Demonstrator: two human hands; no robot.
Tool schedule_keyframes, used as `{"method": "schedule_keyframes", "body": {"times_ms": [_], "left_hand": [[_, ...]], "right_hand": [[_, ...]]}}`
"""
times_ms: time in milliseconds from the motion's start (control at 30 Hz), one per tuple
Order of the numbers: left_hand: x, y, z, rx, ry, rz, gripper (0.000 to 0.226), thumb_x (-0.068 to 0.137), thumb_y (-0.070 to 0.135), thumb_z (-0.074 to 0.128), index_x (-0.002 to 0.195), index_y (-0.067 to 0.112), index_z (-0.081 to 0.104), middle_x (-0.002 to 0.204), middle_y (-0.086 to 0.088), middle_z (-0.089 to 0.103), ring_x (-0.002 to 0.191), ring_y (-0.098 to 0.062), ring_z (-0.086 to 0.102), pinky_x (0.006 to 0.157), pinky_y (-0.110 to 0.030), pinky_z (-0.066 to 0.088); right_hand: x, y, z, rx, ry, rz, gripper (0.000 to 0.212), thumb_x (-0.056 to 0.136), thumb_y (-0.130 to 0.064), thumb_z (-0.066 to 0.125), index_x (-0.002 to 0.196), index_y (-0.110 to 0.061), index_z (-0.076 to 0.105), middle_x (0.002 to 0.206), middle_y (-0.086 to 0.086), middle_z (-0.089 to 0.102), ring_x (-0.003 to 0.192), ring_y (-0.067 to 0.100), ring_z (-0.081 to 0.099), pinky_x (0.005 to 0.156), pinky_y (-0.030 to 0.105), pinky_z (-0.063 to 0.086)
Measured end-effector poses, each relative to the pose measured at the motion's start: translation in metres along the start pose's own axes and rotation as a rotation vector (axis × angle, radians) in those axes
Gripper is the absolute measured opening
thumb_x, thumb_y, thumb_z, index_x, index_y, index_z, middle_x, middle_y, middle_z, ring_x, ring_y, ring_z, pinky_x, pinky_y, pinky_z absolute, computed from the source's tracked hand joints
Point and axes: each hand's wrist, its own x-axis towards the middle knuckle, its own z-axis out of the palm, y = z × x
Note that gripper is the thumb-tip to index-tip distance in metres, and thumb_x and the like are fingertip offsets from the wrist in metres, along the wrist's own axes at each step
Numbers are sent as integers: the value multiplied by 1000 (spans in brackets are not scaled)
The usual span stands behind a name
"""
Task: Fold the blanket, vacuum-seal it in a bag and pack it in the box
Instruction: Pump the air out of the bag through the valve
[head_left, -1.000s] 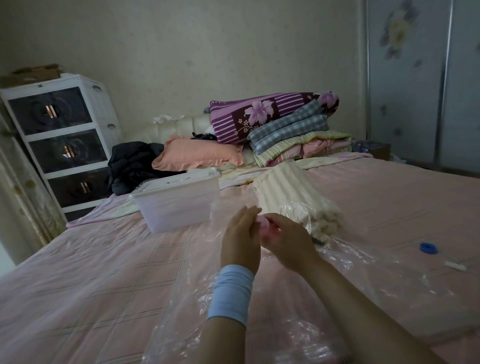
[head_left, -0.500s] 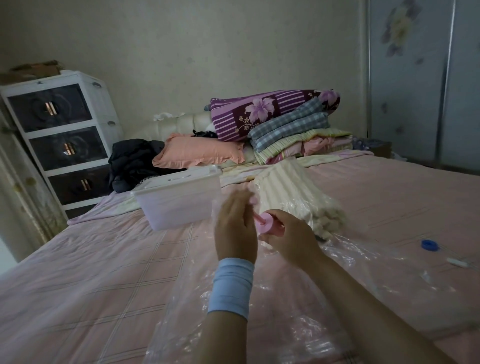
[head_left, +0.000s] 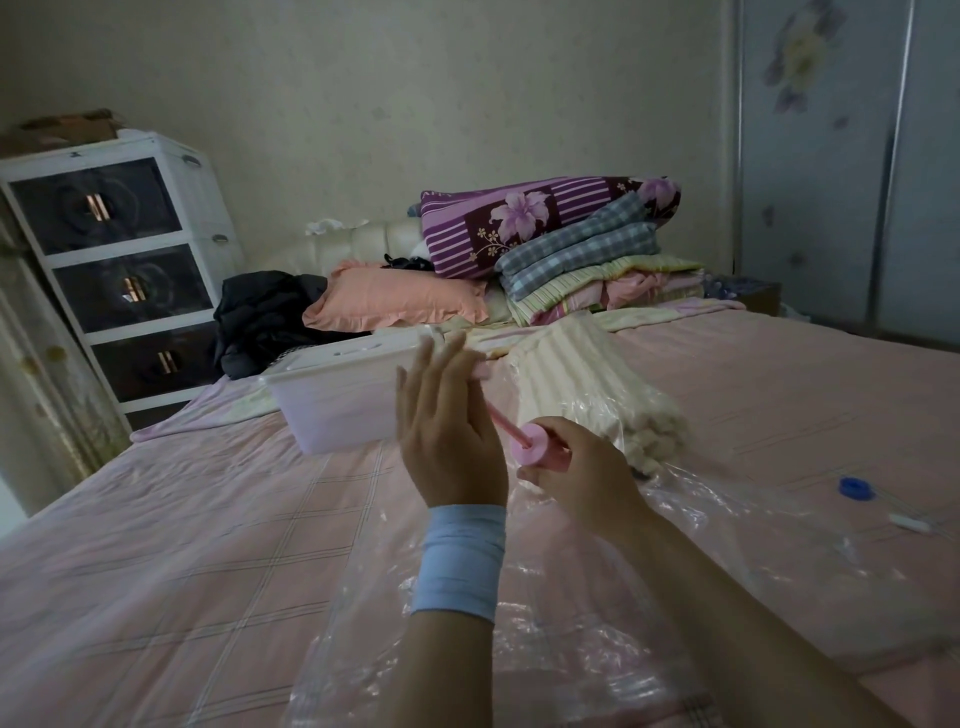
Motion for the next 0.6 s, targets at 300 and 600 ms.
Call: {"method": "schedule_keyframes", "body": {"times_ms": [300, 600], "left_hand": [[7, -2, -2, -121, -310, -98, 14, 96, 15, 56, 102, 18, 69, 96, 8, 68, 88, -12, 62, 81, -32, 54], [-26, -11, 12, -164, -281, -145, 14, 97, 10, 53, 99, 15, 66, 117, -1, 67, 123, -19, 55, 99, -38, 50]], "right_hand": [[2, -4, -2, 7, 32, 8, 50, 75, -36, 85, 120, -33, 64, 107, -18, 69, 96, 4, 63, 77, 12, 44], [-1, -2, 3, -9, 28, 12, 47, 78, -44, 80, 121, -33, 64, 108, -16, 70, 96, 6, 64, 83, 24, 51]]}}
